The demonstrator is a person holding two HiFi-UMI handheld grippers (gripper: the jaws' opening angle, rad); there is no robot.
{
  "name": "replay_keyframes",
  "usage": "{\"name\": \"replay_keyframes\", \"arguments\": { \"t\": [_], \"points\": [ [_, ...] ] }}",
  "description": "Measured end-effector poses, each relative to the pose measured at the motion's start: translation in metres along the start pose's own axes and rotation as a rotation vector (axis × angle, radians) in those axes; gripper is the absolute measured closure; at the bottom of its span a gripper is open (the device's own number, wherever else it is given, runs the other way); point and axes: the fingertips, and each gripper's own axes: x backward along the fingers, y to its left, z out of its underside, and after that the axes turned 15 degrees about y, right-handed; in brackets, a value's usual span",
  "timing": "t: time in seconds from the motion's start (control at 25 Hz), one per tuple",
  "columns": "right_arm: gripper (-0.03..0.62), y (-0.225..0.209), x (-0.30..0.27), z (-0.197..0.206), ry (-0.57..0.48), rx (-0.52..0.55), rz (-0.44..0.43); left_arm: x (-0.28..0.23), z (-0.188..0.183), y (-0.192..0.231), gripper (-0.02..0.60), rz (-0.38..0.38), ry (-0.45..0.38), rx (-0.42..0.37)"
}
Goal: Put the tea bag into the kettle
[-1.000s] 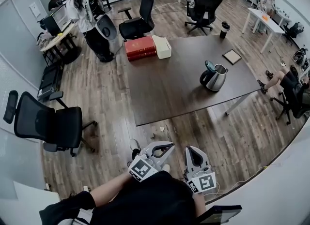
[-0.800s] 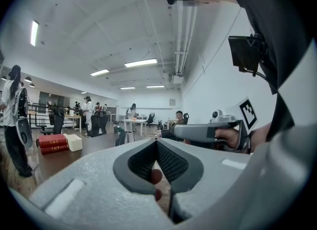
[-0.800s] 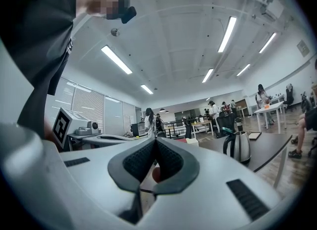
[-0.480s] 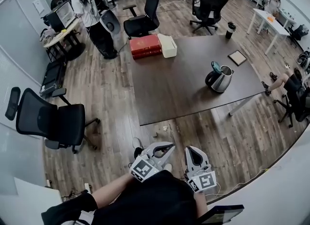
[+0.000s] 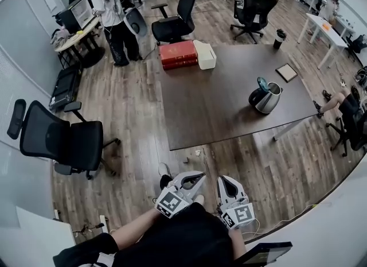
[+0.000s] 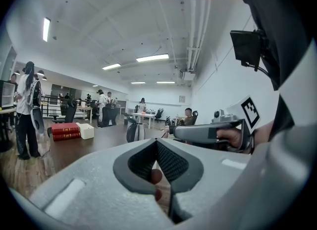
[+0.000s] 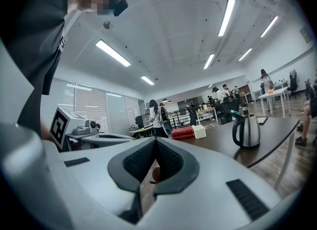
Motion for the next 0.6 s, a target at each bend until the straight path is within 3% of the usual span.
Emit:
{"name": "replay_keyframes", "arguments": {
  "t": [0.6],
  "points": [
    [0.588,0.002,-0.034,0.014,0.099,-0.042,0.02,0.014,0.019,0.039,0.58,-0.019,0.025,0.04]
  ]
}}
